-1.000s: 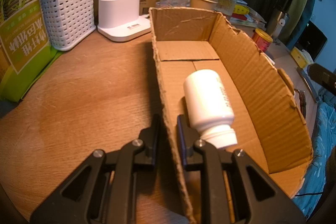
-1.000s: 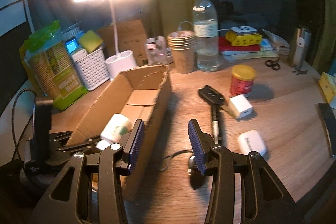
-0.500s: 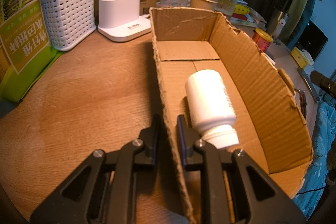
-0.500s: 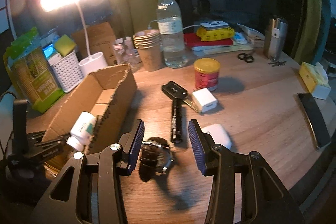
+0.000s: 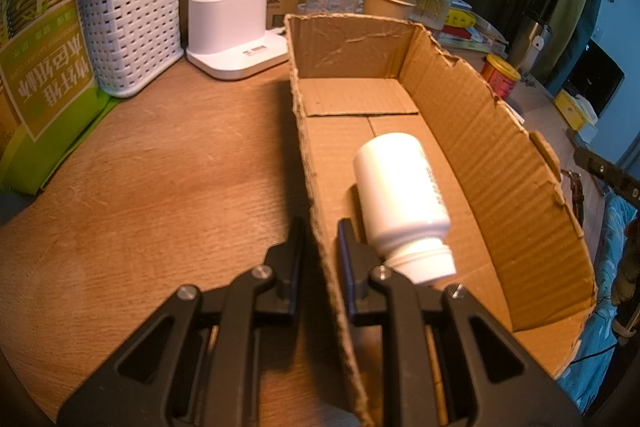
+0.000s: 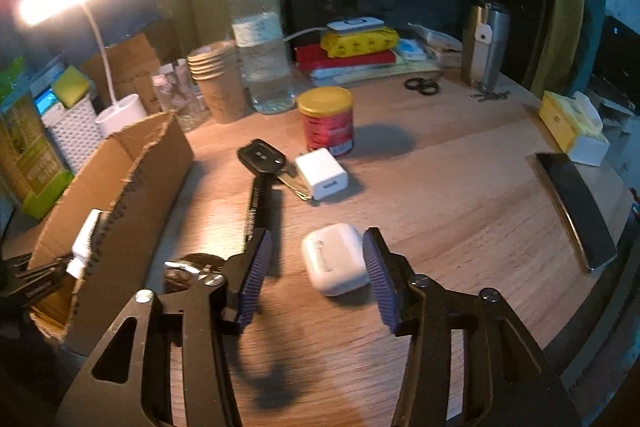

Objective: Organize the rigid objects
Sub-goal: 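Move the right tool to the white earbud case, then close the right tool around the white earbud case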

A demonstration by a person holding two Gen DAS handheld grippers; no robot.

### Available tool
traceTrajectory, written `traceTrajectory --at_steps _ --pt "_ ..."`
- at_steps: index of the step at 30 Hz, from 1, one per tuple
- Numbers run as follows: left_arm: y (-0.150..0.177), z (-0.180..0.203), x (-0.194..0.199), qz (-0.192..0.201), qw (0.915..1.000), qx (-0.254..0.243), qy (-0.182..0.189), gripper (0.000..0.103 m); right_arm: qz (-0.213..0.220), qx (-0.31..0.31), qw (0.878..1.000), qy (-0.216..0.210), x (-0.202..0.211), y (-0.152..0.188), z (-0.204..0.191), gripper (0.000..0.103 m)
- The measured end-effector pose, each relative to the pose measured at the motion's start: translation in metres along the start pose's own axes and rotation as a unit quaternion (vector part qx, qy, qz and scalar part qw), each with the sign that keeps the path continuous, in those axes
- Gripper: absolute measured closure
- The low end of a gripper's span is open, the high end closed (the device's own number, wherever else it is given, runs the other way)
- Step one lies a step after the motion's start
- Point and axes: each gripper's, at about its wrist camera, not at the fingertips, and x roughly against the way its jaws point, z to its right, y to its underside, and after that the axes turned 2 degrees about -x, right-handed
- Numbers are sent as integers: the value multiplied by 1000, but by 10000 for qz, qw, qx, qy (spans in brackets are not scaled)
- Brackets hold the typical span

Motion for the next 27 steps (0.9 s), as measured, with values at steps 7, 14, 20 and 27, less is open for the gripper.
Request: traceTrajectory --at_steps 7,14,20,27 --pt "0 0 0 0 10000 -1 -2 85 -125 31 9999 57 -14 3 4 49" --pt "0 0 0 -2 10000 1 -4 85 -265 53 9995 135 -32 3 6 48" --pt "0 0 0 -2 10000 1 -5 85 -408 101 9988 240 -44 3 4 48" --pt "0 0 0 -3 10000 1 -5 85 -539 155 9980 305 -54 3 1 48"
